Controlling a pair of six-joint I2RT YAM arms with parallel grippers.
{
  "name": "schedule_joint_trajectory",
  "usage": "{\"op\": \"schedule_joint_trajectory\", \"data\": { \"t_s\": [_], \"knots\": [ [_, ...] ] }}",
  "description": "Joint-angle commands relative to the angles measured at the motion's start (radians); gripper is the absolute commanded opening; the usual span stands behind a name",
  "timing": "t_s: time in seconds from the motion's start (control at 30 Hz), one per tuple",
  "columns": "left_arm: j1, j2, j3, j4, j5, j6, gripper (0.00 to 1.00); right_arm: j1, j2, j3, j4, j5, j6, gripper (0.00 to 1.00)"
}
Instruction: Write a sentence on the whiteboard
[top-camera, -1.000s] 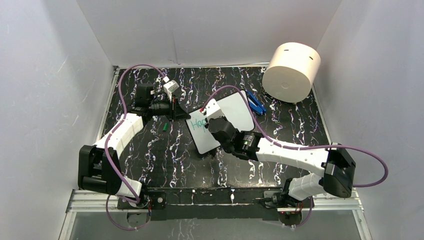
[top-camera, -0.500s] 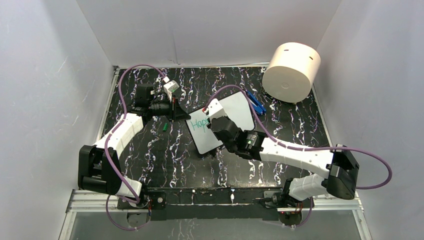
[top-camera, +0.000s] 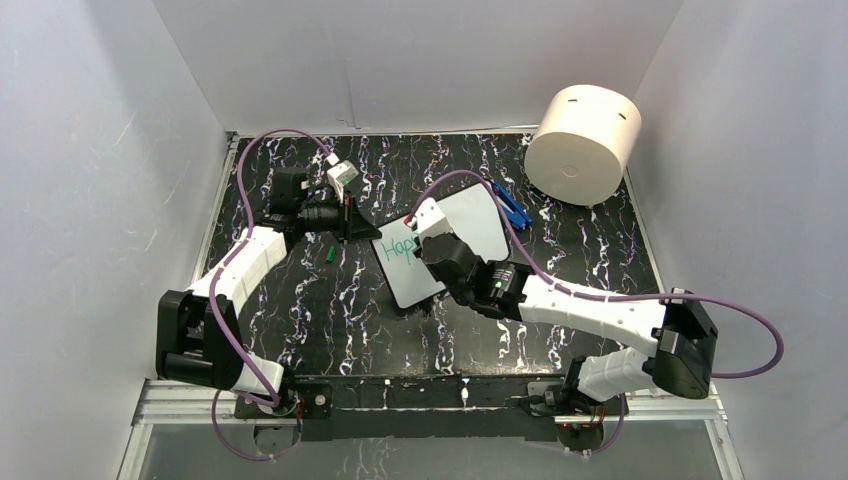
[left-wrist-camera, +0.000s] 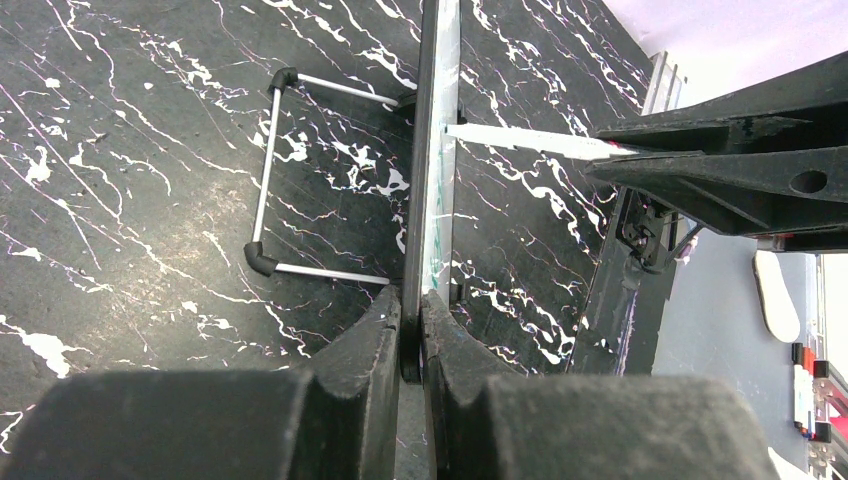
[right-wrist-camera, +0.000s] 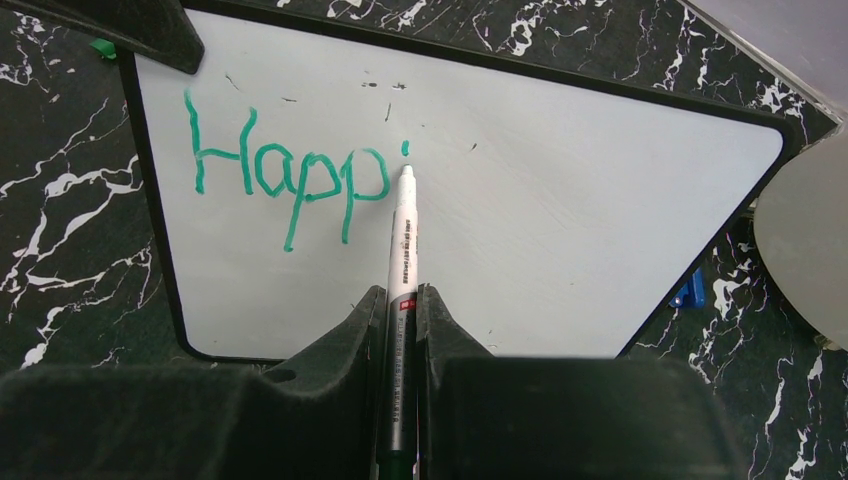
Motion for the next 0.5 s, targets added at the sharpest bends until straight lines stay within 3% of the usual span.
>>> {"op": "schedule_joint_trajectory", "data": {
  "t_s": [0.0,0.47],
  "knots": [
    [-0.015,0.026,-0.004,-0.063,-0.081,0.045,0.0,-0.002,0.008,0.003,0.032,0.012,0.015,0.0],
    [-0.015,0.027,-0.004,-0.063,-0.083,0.046,0.0,-0.003,0.024,0.022,-0.06,-0.008,0.059,0.0]
  ]
}}
